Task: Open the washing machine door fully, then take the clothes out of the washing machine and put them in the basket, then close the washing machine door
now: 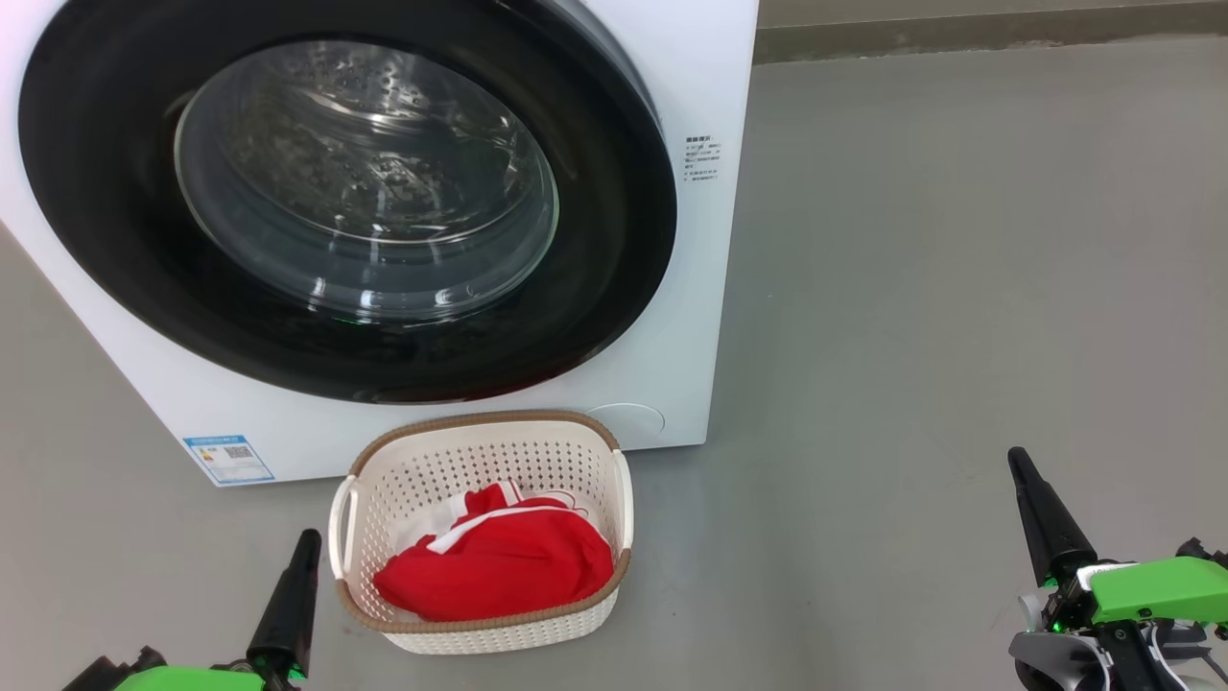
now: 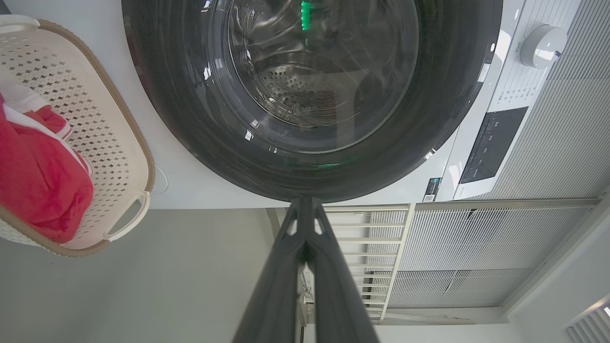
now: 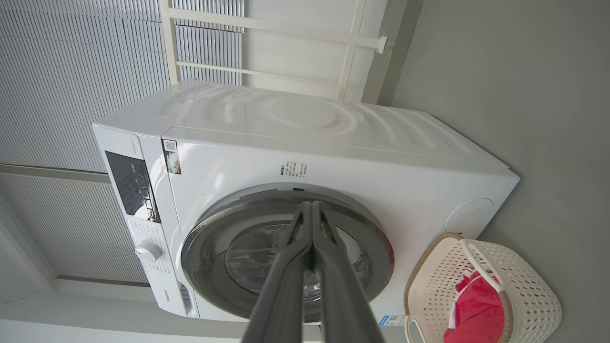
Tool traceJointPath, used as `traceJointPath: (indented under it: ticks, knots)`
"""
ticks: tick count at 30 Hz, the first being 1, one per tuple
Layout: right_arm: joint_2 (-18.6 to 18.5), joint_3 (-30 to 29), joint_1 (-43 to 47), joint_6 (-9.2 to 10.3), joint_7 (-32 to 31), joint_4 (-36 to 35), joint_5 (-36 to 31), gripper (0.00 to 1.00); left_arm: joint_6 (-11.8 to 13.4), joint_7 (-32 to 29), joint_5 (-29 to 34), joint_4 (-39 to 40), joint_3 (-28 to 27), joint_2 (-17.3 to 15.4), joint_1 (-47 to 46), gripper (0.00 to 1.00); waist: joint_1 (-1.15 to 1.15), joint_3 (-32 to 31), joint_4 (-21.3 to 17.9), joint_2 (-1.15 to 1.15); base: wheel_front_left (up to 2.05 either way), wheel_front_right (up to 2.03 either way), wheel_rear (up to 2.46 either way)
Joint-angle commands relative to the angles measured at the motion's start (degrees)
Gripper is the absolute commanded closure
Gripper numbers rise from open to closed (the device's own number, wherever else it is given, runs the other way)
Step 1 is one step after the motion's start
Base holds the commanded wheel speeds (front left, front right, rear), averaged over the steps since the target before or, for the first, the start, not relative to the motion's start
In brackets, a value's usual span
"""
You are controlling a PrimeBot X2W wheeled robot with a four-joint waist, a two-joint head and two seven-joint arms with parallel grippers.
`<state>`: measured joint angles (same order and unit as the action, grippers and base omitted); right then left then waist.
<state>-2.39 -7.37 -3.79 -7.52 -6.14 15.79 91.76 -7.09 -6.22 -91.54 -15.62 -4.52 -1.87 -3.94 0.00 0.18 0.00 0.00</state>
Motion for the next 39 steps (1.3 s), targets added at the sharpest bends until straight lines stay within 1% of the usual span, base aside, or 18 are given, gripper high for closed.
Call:
traceJointPath:
  ticks: [1, 39]
  knots:
    - [-0.49, 0.83, -2.4, 0.03, -0.37, -1.77, 0.39, 1.0, -0.4, -0.28, -0.61, 1.56, -2.01, -1.0, -2.26, 1.0, 0.0, 0.0, 0.0, 0.0, 0.0, 0.0, 0.0]
    - [-0.49, 0.84, -2.4, 0.03, -0.36, -1.77, 0.4, 1.0, -0.4, -0.27, -0.62, 1.57, -2.0, -1.0, -2.26, 1.0, 0.0, 0.0, 0.0, 0.0, 0.0, 0.0, 0.0]
